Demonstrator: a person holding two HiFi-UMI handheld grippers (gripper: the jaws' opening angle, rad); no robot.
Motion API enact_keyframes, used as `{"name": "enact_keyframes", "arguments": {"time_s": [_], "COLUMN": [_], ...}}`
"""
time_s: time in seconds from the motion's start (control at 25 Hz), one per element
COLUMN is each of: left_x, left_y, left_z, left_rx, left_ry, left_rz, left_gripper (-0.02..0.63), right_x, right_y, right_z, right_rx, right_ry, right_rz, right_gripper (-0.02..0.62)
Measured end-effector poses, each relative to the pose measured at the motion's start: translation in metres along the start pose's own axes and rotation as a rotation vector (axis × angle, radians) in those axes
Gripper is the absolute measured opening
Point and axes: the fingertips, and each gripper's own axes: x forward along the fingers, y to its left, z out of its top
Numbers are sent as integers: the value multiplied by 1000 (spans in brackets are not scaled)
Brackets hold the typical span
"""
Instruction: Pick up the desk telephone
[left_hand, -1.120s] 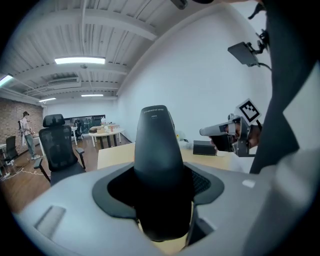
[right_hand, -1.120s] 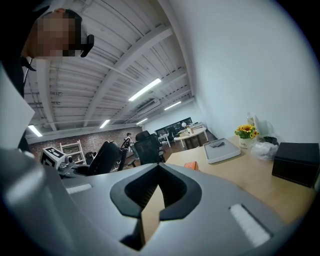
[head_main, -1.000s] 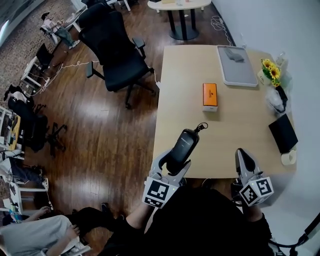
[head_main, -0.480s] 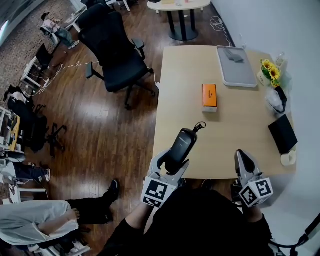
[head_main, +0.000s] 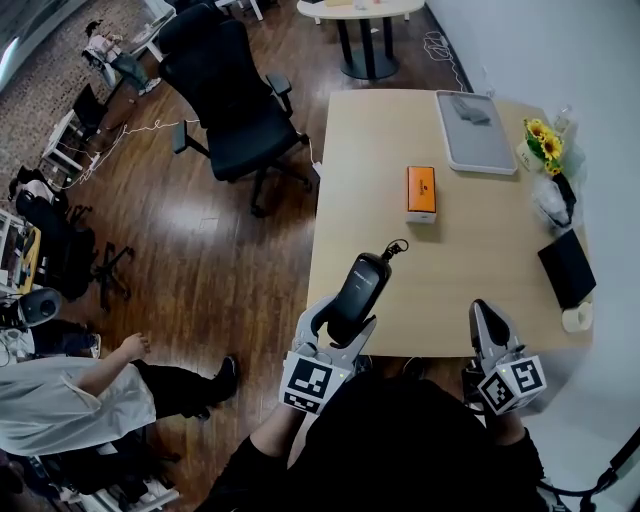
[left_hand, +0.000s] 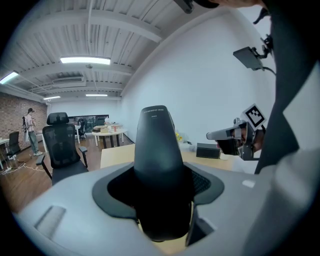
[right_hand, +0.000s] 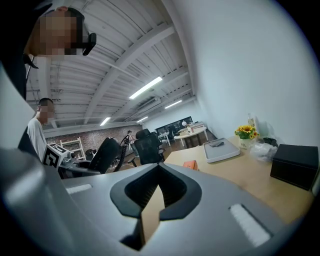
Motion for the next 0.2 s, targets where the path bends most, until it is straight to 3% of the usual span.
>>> {"name": "enact_keyframes", "arguments": {"time_s": [0.2], "left_x": [1], "left_y": [2], "left_z": [-2], "left_rx": [-13], "left_ry": [6], "left_rz": [7], "left_gripper": [262], "right_x": [0], "right_y": [-2], "right_z": [-1], "right_rx": [-2], "right_ry": [-1], "right_rz": [-1], "right_gripper": [0]}}
